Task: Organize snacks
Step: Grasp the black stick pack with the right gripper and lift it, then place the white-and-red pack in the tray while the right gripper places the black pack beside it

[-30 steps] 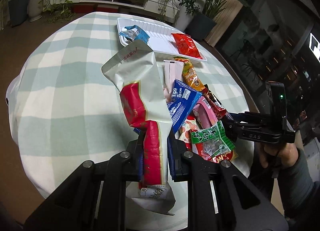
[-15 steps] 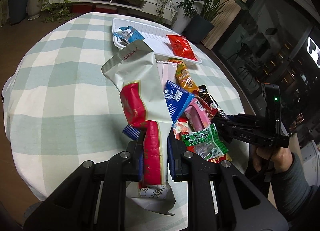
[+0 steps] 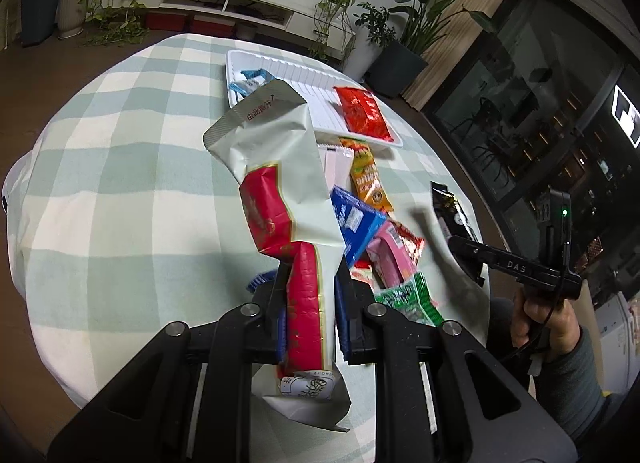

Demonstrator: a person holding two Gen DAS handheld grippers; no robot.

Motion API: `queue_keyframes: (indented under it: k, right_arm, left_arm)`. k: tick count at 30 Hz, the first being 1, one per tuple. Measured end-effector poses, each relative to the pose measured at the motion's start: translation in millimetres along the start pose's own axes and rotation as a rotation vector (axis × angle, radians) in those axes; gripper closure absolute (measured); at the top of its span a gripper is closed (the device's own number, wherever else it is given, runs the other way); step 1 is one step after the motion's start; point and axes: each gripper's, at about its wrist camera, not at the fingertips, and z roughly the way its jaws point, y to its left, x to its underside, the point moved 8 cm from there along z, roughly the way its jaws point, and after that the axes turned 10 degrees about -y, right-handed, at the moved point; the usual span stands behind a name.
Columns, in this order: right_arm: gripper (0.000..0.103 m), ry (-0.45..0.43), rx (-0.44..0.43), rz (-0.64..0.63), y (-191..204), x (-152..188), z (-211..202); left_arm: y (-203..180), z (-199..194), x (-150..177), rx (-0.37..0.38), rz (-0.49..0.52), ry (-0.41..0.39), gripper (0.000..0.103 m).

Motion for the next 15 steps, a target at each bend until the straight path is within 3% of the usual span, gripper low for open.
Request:
queue_keyframes:
  k: [5,9,15]
  right_arm:
    - [0.08,-0.045,0.038,0.089,-37,-22,-7]
    - [0.08,-0.121,0.079,0.111,-59,-63,-20]
    - [0.08,-0.234,0.001,0.016,-20,-140,-27]
  left_arm:
    - [5,3,-28,-0.008,0.012,-0.021,0.086]
    - [4,14,-68,-0.018,0.051,-0.038,0.086]
    - [-8,58,-143,-0.039,0.126,-0.036,0.086]
